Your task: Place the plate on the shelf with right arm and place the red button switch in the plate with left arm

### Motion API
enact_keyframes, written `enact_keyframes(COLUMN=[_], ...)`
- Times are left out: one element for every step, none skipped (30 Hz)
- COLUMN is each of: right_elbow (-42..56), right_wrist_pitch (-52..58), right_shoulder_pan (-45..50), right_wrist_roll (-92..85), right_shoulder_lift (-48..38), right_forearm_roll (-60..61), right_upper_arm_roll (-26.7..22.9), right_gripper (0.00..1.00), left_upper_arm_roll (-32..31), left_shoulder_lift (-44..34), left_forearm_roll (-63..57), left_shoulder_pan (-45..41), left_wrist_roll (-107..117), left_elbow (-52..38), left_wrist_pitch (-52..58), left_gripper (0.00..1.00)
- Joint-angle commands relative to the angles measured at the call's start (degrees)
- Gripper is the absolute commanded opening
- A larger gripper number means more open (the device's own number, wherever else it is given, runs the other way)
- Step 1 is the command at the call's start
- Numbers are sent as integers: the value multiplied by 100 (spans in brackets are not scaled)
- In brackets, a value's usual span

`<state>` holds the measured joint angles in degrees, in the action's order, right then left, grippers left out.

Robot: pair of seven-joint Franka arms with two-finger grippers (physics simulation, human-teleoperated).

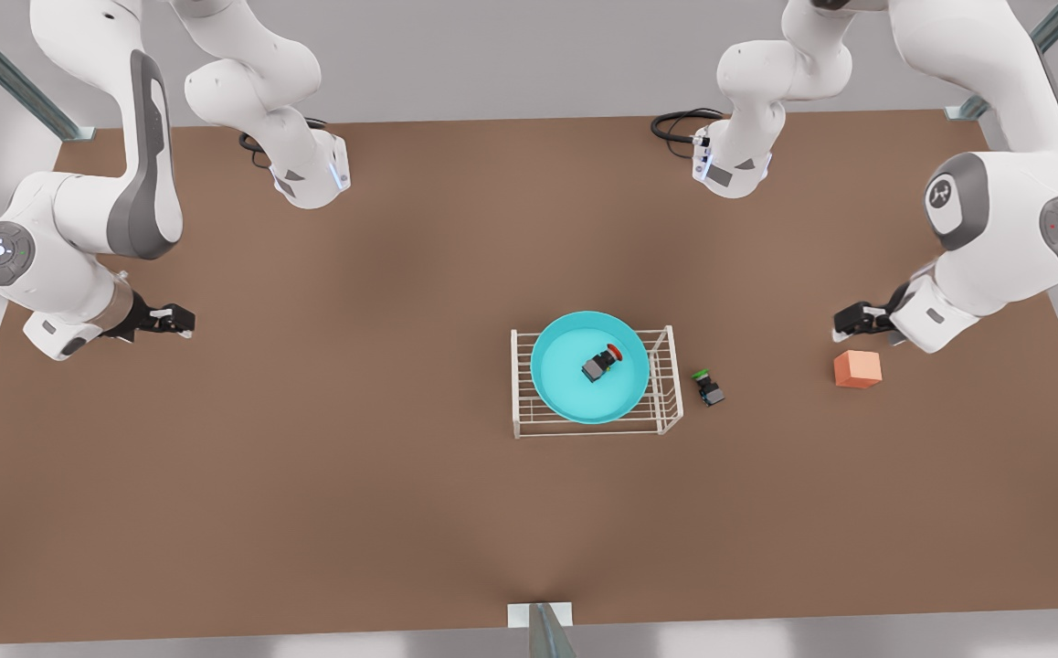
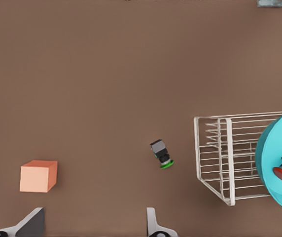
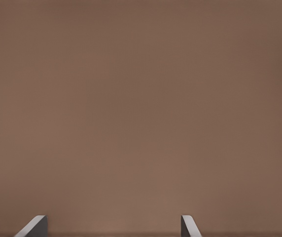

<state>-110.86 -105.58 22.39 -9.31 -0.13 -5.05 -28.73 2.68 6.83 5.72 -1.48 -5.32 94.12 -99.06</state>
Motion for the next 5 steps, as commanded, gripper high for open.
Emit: enact_keyframes(right_elbow=[3,3,3,3,3], right_wrist_pitch=[3,3,3,3,3], right_shoulder_pan=[372,372,372,372,372], right_wrist_roll=[-10,-10,-10,-10,-10], right_shoulder_lift=[-5,-5,-5,-5,-5], right_forearm_roll=[4,4,4,4,4], right_upper_arm_roll=[227,227,227,227,227], right_gripper=[100,100,100,100,100], left_upper_arm_roll=[-14,-14,-14,-14,-14], left_shoulder_lift=[-6,2,37,29,29], left_forearm_roll=[25,34,52,43,34], left_shoulder_pan=[-63,-54,-45,-54,-63], left_wrist_roll=[224,233,233,233,233], left_elbow=[-8,1,10,1,-8], left_wrist_pitch=[-8,-43,-52,-52,-61], left_gripper=[100,100,100,100,100])
